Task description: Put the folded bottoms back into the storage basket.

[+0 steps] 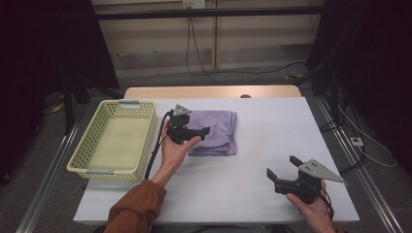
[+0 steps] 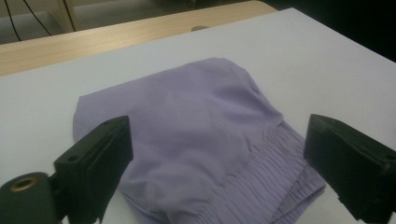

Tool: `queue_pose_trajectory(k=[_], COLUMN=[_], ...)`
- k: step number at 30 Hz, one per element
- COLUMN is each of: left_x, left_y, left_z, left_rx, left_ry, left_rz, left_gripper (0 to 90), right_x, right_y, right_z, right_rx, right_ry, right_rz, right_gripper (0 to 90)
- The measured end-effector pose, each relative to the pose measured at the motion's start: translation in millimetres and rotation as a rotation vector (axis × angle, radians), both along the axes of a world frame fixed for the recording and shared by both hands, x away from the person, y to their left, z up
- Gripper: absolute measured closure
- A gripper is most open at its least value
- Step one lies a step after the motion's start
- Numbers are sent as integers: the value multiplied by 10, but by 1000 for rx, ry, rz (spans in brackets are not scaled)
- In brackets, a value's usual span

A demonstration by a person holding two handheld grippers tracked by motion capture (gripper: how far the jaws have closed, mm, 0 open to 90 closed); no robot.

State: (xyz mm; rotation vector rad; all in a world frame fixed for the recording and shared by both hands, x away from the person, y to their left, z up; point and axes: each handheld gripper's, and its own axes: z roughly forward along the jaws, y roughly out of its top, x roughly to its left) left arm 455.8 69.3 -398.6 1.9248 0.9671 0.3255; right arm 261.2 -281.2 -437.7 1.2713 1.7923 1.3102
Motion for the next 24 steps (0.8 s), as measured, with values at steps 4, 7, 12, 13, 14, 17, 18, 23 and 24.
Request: queue_pose_trajectory(k=[4, 7, 12, 13, 14, 17, 18, 23, 24], left_x=[81, 137, 223, 243, 262, 326, 349, 426, 439], left_y=[3, 10, 24, 24, 21, 36, 47, 83, 93], left_z=[-28, -70, -145, -162, -180, -246, -272, -358, -369], left_rx=[-8, 5, 7, 21, 30, 41, 45, 53, 53], left_ry=[28, 41, 71, 73, 75, 93, 101, 126, 129], left_rz=[18, 31, 62, 62, 68, 89, 92, 119, 123], left_gripper=[98, 110, 141, 145, 147, 174, 174, 238, 255], right_x=[2, 3, 3, 4, 4, 4, 4, 6, 6], right_y=[3, 0, 1, 3, 3, 1, 1, 1, 1], right_z=[-2, -2, -3, -3, -4, -5, -5, -7, -7], right_rx=[-1, -1, -1, 1, 0, -4, -4, -5, -4], right_ry=[0, 1, 1, 1, 1, 2, 2, 3, 3], right_rz=[2, 1, 2, 1, 0, 4, 4, 4, 4], right_gripper=[49, 49, 49, 49, 49, 49, 49, 49, 49])
